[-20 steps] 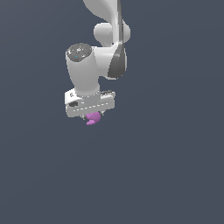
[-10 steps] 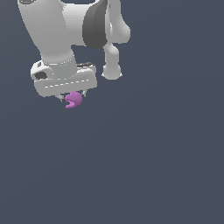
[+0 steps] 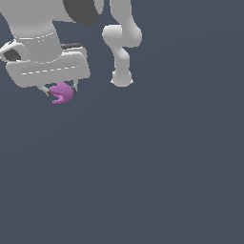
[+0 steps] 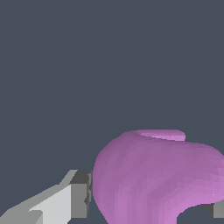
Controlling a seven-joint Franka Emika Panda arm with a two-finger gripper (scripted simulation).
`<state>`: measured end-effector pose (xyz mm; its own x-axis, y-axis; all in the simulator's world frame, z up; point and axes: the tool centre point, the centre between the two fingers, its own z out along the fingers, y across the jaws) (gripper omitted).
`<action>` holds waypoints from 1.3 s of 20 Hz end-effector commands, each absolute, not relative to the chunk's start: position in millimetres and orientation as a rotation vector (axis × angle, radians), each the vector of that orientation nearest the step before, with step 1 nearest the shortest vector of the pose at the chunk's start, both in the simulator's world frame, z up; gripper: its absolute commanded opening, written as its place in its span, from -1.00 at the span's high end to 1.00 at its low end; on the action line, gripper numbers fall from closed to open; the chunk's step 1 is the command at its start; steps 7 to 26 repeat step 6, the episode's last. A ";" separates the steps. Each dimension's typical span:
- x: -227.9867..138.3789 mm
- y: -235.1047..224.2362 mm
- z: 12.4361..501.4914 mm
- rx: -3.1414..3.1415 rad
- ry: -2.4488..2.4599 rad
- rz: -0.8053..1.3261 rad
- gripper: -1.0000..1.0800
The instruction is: Pick up the object and move it to a goal position.
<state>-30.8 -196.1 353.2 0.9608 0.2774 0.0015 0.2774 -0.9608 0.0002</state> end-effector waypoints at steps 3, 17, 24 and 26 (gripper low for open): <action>-31.0 -203.7 364.5 3.111 0.442 0.000 1.00; -30.9 -205.0 366.3 3.111 0.442 0.000 1.00; -30.9 -205.0 366.3 3.111 0.442 0.000 1.00; -30.9 -205.0 366.3 3.111 0.442 0.000 1.00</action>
